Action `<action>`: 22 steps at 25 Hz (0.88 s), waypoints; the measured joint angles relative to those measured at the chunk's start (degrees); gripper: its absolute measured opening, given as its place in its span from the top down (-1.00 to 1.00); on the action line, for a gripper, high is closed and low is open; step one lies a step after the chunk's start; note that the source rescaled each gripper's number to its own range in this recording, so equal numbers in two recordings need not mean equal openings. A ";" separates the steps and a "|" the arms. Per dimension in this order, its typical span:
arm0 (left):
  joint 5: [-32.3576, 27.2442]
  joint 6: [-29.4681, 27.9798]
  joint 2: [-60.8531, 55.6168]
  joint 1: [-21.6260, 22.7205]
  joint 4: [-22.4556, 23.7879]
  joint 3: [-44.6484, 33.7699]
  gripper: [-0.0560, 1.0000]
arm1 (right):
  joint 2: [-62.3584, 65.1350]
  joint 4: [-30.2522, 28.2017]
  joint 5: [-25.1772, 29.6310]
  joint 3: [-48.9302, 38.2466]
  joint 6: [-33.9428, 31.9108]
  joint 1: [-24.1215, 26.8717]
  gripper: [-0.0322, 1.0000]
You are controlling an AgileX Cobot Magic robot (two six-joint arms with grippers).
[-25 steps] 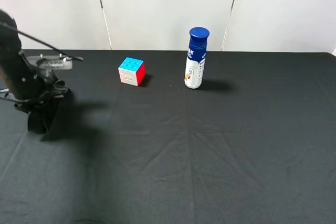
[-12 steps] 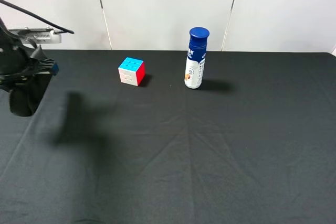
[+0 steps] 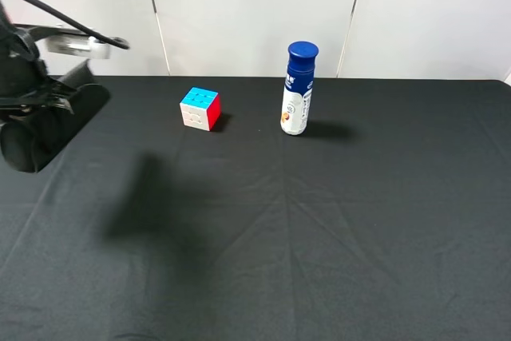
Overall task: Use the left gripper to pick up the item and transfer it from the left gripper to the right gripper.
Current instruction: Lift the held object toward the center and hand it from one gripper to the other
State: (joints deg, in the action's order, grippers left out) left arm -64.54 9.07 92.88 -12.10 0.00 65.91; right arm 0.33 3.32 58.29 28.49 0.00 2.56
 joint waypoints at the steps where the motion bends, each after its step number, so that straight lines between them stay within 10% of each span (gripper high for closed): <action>1: -0.27 0.76 0.00 -1.36 0.00 0.09 0.86 | 0.00 0.00 0.00 0.00 0.00 0.00 -1.00; 13: 0.25 19.86 0.00 -16.17 0.00 0.20 0.87 | 0.00 0.00 0.00 0.00 0.00 0.00 -1.00; 22: 5.50 40.08 0.00 -19.24 -3.42 0.20 0.87 | 0.00 0.00 0.00 0.00 0.00 0.00 -1.00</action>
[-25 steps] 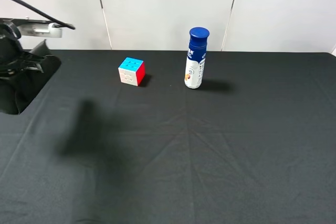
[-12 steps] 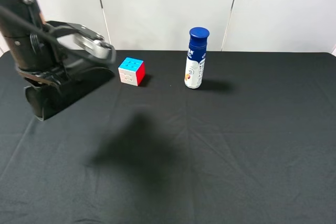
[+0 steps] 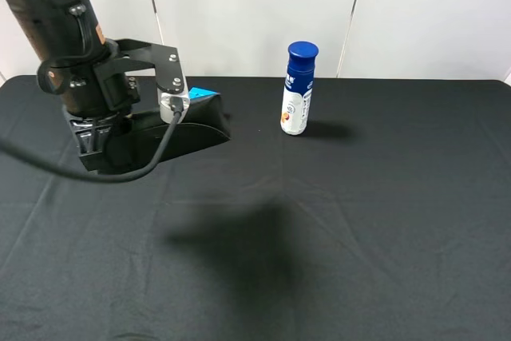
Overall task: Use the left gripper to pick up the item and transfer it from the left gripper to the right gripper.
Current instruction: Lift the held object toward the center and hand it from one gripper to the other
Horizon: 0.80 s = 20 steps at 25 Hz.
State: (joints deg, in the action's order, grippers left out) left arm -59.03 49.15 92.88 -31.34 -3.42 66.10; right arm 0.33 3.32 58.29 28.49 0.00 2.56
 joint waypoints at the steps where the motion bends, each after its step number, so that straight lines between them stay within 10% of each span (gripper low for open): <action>1: 0.50 2.45 0.00 0.00 -1.16 0.00 0.87 | 0.00 0.00 0.00 0.00 0.00 0.00 -1.00; 9: 1.85 24.82 0.00 0.00 -11.74 0.00 0.87 | 0.00 0.06 0.05 0.00 0.00 0.00 -1.00; 20: 3.27 36.40 0.00 0.00 -21.96 0.00 0.87 | 0.00 0.97 0.01 0.00 0.00 0.00 -1.00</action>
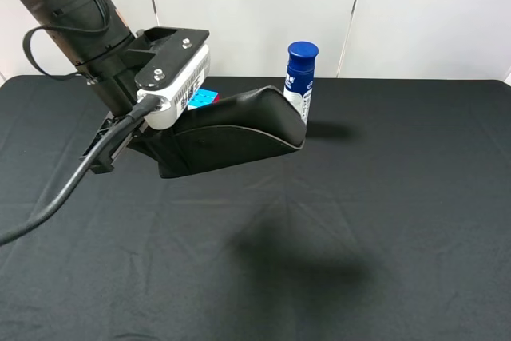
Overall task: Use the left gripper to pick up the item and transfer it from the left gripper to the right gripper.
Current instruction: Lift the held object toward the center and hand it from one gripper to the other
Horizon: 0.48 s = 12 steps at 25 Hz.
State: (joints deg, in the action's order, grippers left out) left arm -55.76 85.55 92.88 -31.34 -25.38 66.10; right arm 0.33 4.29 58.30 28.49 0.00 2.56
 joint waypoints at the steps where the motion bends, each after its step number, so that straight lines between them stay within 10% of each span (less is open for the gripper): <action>1: 0.31 0.48 0.00 0.00 -0.26 0.00 0.87 | 0.00 0.20 0.00 0.00 0.00 0.00 -1.00; 12: 0.90 1.56 0.00 0.00 -0.73 0.00 0.87 | 0.00 5.47 0.00 0.00 4.94 0.00 -1.00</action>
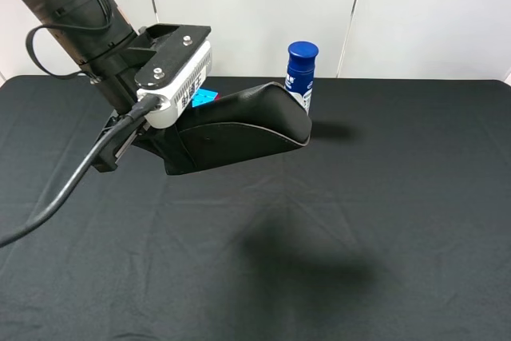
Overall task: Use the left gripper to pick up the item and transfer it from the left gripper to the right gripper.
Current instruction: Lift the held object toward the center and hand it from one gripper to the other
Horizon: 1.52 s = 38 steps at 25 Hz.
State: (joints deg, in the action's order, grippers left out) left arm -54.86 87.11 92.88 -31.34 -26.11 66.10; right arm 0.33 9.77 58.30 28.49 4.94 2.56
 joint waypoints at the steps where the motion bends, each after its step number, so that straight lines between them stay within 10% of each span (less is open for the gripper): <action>1: 0.00 0.00 0.00 0.00 0.00 0.00 0.87 | -0.41 1.73 0.00 0.00 1.58 0.00 -1.00; 11: 0.48 0.00 0.00 0.00 0.00 0.00 0.88 | -20.82 20.51 -5.72 3.65 22.32 -0.40 -1.00; 17: 0.48 0.00 0.00 0.00 0.00 0.00 0.88 | -31.47 33.31 -12.90 3.75 42.37 -10.04 -1.00; 38: 2.87 0.00 0.00 0.00 -0.06 0.00 0.88 | -61.88 35.75 -29.55 15.42 61.18 -38.44 -1.00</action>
State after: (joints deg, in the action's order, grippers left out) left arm -51.99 87.11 92.88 -31.34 -26.17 66.10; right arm -61.55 45.52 28.75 43.91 66.12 -35.88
